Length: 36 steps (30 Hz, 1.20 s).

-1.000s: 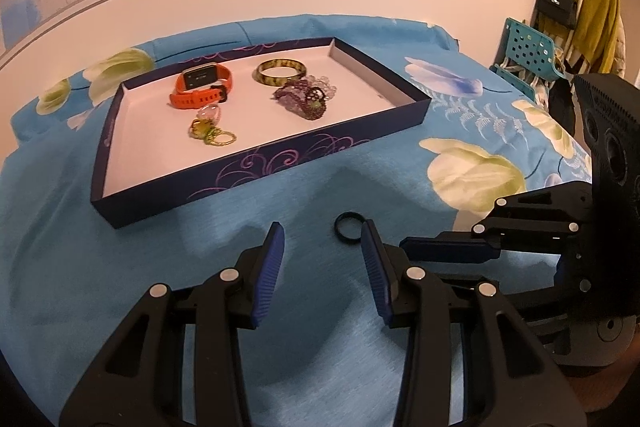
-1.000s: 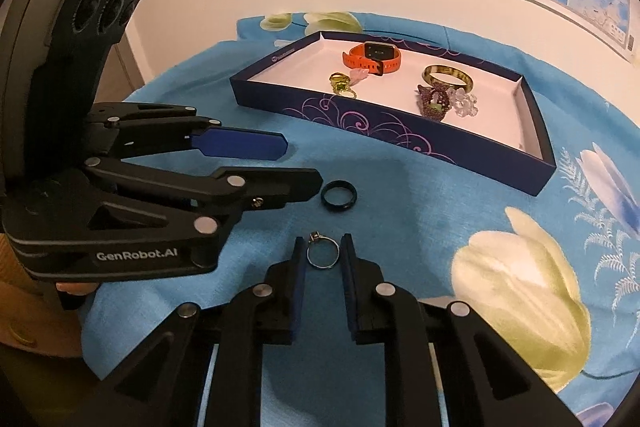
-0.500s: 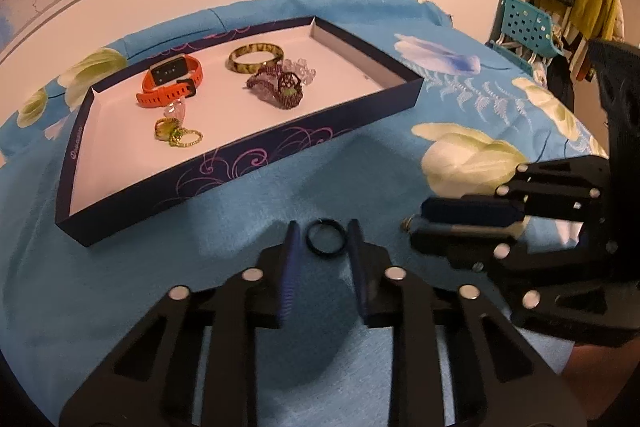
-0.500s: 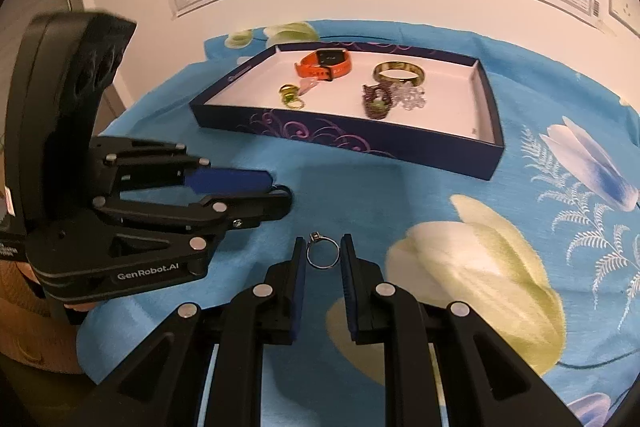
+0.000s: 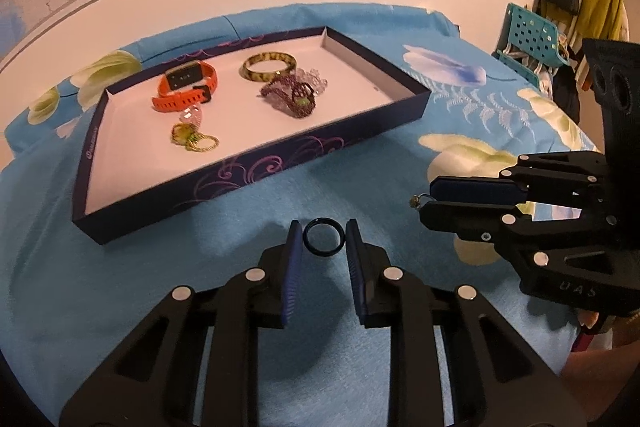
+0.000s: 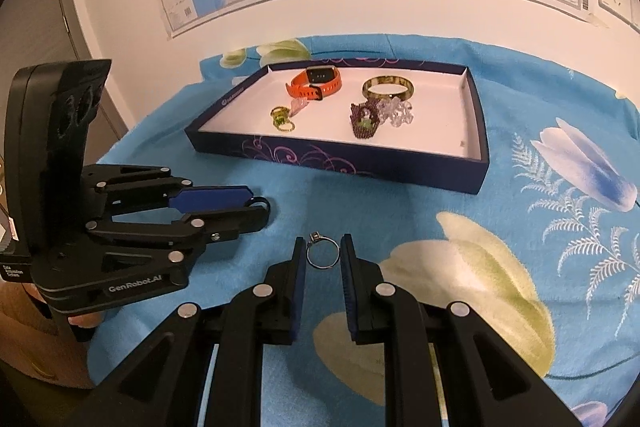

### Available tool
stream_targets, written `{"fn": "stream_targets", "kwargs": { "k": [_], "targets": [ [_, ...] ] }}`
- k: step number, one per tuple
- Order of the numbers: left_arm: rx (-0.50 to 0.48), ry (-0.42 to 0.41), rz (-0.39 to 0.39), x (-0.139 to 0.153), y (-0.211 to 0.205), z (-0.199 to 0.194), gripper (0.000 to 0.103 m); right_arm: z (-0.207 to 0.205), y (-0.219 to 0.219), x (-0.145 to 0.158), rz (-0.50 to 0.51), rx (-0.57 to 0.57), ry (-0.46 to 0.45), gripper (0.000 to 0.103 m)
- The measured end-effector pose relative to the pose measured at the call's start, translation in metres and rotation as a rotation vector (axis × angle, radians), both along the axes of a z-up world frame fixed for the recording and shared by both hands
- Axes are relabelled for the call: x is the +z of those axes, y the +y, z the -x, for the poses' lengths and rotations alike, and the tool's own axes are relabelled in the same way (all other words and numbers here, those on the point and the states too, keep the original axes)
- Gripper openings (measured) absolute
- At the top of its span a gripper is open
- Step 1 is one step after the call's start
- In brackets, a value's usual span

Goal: Organize jewelry
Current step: 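Carry the silver ring in the right tool and black ring in the left tool toward the tray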

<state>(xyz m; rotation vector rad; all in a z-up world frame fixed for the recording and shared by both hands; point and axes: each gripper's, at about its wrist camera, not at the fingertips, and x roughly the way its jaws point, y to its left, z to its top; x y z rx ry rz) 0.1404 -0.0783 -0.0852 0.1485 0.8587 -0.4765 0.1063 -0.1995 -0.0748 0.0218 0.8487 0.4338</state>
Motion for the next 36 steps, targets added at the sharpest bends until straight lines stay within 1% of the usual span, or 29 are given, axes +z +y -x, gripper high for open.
{"fn": "stream_targets", "kwargs": {
  "k": [9, 16, 36],
  "targets": [
    [0.037, -0.065, 0.035, 0.028, 0.016, -0.001, 0.022, -0.012, 0.001, 0.013, -0.028, -0.001, -0.039, 0.016],
    [0.066, -0.098, 0.051, 0.042, 0.026, -0.007, 0.022, -0.02, 0.005, 0.022, -0.039, 0.004, -0.067, 0.016],
    [0.129, -0.147, 0.075, 0.057, 0.043, -0.027, 0.022, -0.047, 0.012, 0.042, -0.036, 0.012, -0.129, 0.016]
  ]
}}
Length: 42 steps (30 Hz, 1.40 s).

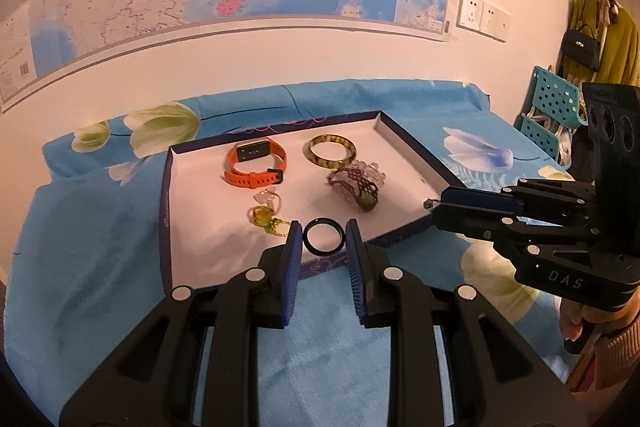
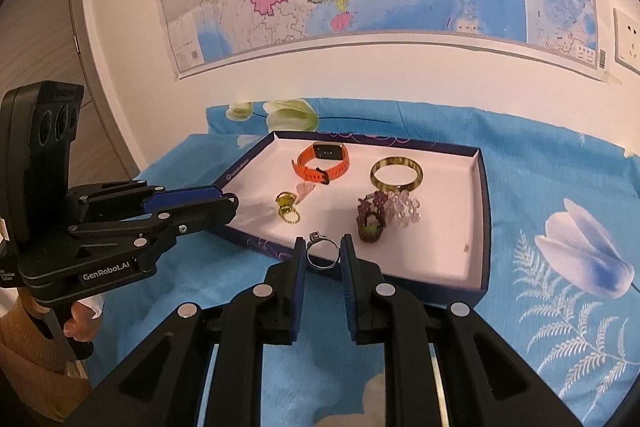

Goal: Organize jewelry
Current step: 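Carry the silver ring in the right tool and black ring in the left tool toward the tray, then lower the silver ring with the right tool while the left tool lowers the black ring into the tray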

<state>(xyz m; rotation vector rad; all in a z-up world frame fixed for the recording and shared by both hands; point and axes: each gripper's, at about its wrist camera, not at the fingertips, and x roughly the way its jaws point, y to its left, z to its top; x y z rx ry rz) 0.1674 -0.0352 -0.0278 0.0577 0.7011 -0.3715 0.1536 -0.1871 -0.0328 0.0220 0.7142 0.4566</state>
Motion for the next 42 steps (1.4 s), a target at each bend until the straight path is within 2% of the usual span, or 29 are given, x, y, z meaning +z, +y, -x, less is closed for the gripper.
{"fn": "stream_targets", "kwargs": {
  "k": [22, 42],
  "targets": [
    [0.022, -0.004, -0.003, -0.001, 0.004, -0.021, 0.022, -0.034, 0.003, 0.006, -0.02, -0.008, -0.014, 0.016],
    [0.041, 0.01, -0.017, -0.006, 0.004, -0.041, 0.022, -0.06, 0.003, -0.006, -0.026, -0.031, 0.014, 0.016]
  ]
}}
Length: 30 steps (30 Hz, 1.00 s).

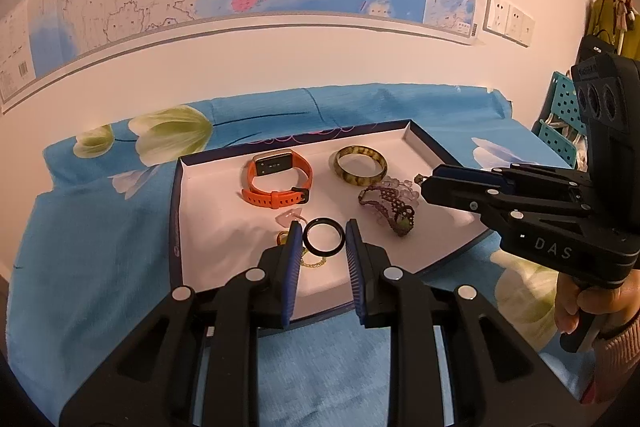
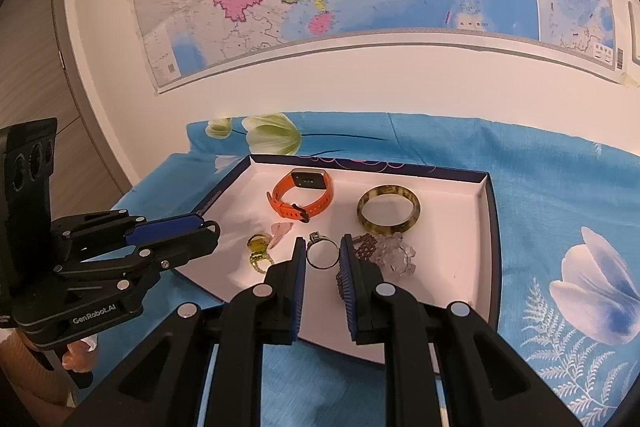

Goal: Organize jewelry
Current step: 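Lower the silver ring with the right tool while the left tool lowers the black ring into the tray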

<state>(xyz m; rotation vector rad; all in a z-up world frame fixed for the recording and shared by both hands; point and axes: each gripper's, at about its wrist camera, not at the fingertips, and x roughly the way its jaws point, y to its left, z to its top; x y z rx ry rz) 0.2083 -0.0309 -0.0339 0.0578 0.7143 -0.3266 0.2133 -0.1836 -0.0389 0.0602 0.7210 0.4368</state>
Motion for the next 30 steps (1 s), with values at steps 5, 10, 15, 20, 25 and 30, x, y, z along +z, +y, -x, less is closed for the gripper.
{"fn": "stream_targets", "kwargs": {
  "k": [5, 10, 15, 20, 25, 30],
  "targets": [
    [0.004, 0.006, -0.002, -0.003, 0.0, -0.004, 0.022, -0.007, 0.001, -0.004, 0.001, -0.004, 0.01, 0.016],
    [0.011, 0.015, -0.006, -0.007, 0.001, -0.009, 0.022, -0.013, 0.002, -0.007, 0.006, -0.01, 0.019, 0.016],
    [0.021, 0.028, -0.007, -0.013, 0.003, -0.013, 0.022, -0.017, 0.003, -0.012, 0.013, -0.021, 0.031, 0.016],
    [0.027, 0.041, -0.006, -0.018, 0.004, -0.017, 0.022, -0.022, 0.004, -0.015, 0.018, -0.024, 0.04, 0.016],
    [0.034, 0.054, -0.004, -0.022, 0.005, -0.022, 0.022, -0.026, 0.004, -0.018, 0.022, -0.035, 0.051, 0.016],
    [0.042, 0.065, -0.012, -0.027, 0.005, -0.026, 0.023, -0.028, 0.003, -0.022, 0.021, -0.042, 0.06, 0.016]
  ]
}}
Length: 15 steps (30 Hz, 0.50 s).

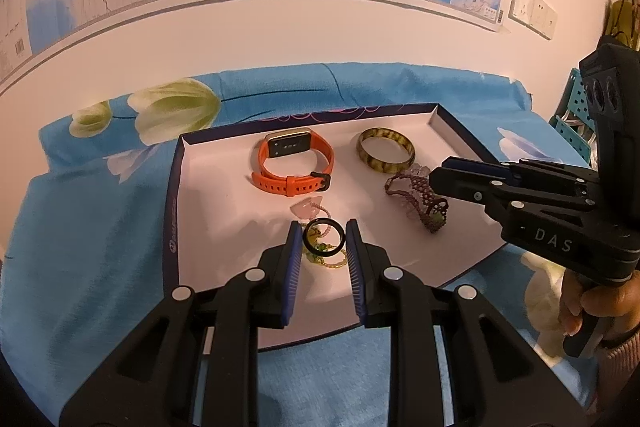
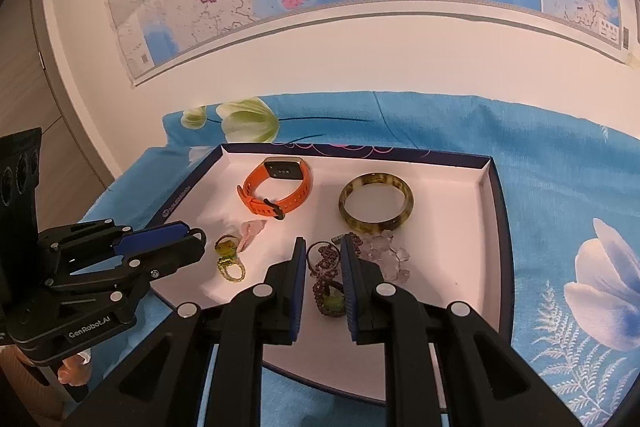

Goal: Organize jewelry
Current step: 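Lower the silver ring with the right tool while the left tool lowers the black ring into the tray, then open the right tool to release the silver ring while the left tool releases the black ring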

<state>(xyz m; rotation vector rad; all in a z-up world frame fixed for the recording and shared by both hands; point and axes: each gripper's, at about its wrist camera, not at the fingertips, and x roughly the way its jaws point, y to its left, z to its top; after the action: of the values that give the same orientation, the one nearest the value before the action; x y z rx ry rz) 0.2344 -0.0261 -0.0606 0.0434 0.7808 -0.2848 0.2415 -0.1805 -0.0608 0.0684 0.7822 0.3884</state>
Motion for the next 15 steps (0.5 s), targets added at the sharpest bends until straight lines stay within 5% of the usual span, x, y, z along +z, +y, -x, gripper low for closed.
{"fn": "stream_targets", "kwargs": {
  "k": [15],
  "targets": [
    [0.02, 0.013, 0.003, -0.0065, 0.0033, -0.0036, 0.029, -0.0025, -0.0004, -0.0027, 0.005, -0.006, 0.003, 0.016]
  ]
}}
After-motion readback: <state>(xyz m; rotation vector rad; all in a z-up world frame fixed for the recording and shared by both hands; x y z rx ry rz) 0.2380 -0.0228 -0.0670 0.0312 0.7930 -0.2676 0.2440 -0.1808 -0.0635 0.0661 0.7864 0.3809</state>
